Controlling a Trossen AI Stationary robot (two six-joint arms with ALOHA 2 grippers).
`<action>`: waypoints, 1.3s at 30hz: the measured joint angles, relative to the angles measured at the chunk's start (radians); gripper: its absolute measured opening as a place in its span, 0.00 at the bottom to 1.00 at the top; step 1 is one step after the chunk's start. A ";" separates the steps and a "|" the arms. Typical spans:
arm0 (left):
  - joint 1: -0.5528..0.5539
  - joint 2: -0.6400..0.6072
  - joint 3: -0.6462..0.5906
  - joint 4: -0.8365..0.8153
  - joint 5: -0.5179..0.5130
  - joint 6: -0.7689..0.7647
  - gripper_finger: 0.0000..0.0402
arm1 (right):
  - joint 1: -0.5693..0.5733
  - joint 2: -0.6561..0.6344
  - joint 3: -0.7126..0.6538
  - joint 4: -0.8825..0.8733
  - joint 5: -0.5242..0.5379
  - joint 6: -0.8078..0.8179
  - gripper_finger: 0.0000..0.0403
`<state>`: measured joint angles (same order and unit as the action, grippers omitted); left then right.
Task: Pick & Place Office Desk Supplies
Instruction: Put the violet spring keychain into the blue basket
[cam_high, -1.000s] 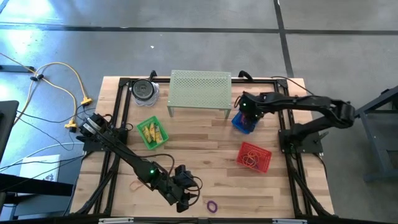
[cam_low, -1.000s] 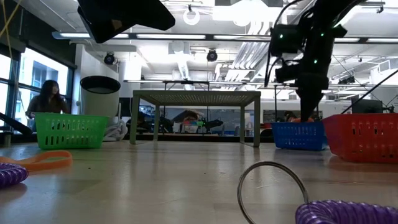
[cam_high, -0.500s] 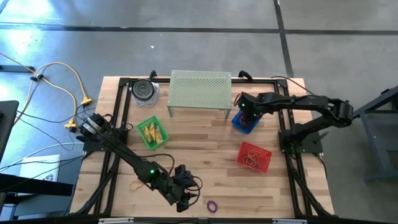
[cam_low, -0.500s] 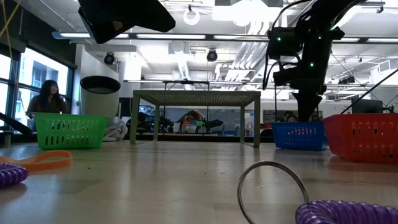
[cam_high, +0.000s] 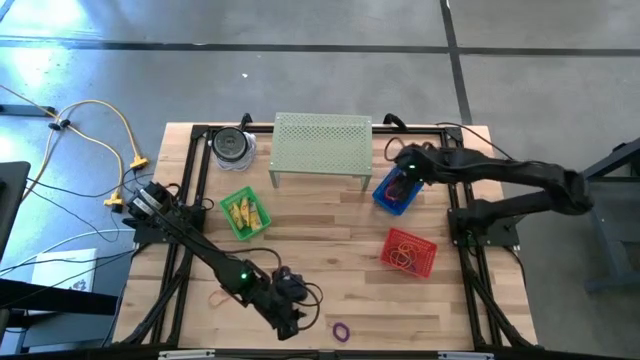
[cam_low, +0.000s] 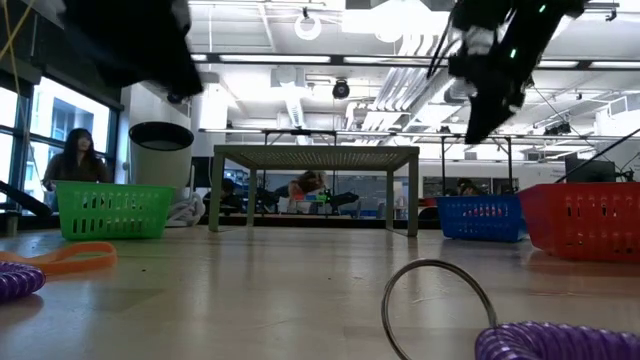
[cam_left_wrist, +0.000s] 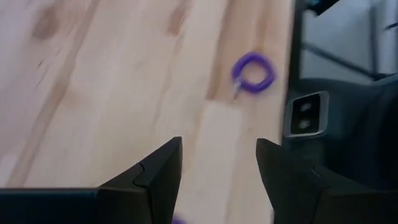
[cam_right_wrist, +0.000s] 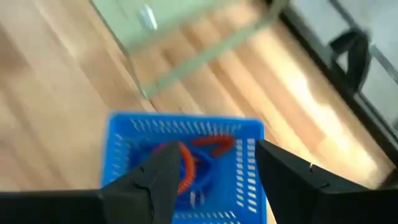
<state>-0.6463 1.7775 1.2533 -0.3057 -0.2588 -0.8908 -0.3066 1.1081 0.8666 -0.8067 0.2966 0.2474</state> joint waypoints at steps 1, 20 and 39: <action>0.000 0.000 0.000 -0.022 0.001 -0.006 0.50 | 0.016 -0.032 0.002 0.011 0.001 0.015 0.48; -0.066 0.000 0.000 -0.306 0.126 -0.501 0.48 | 0.453 -0.300 0.002 0.362 -0.013 -0.086 0.48; -0.076 0.060 0.000 -0.336 0.201 -0.797 0.39 | 0.607 -0.150 0.001 0.445 -0.007 -0.099 0.48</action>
<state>-0.7227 1.8379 1.2530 -0.6417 -0.0575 -1.6879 0.3009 0.9582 0.8677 -0.3615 0.2897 0.1480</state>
